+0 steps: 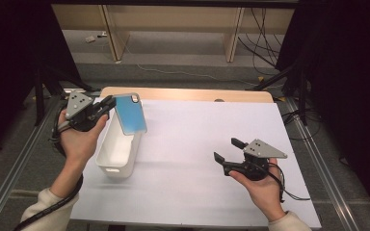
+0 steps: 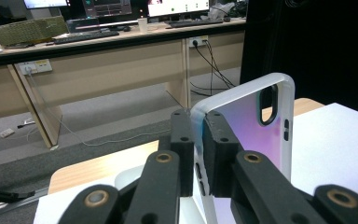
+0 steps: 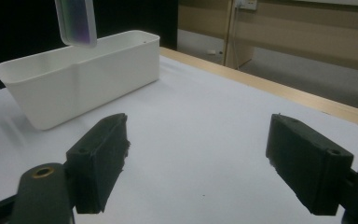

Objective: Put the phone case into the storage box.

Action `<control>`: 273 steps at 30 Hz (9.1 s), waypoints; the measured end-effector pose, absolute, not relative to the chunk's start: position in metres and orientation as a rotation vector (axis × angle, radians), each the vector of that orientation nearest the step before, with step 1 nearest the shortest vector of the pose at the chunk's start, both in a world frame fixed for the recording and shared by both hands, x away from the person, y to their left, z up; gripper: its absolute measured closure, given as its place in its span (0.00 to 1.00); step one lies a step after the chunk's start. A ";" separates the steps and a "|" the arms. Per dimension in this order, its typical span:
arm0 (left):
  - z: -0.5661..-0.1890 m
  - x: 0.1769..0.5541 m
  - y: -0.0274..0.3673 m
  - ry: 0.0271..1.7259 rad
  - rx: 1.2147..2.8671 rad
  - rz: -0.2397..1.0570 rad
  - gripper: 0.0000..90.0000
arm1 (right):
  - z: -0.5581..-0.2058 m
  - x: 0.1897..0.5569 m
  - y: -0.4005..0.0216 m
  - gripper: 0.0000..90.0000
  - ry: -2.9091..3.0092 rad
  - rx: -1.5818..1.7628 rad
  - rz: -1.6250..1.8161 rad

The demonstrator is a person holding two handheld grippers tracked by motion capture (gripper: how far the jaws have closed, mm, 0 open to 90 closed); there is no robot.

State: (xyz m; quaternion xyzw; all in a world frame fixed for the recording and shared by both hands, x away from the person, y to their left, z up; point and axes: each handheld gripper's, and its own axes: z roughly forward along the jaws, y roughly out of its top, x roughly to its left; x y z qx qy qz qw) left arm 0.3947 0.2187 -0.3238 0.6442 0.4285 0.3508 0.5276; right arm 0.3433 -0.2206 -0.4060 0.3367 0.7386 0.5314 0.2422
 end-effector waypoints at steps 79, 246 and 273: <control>-0.334 0.440 0.252 1.033 1.617 0.933 0.92 | -0.414 0.326 -0.238 0.23 2.023 0.942 1.452; -0.380 0.527 0.243 1.081 1.726 0.903 0.92 | -0.418 0.321 -0.241 0.24 2.021 0.950 1.490; -0.393 0.535 0.240 1.103 1.753 0.883 0.92 | -0.418 0.320 -0.239 0.24 2.025 0.934 1.517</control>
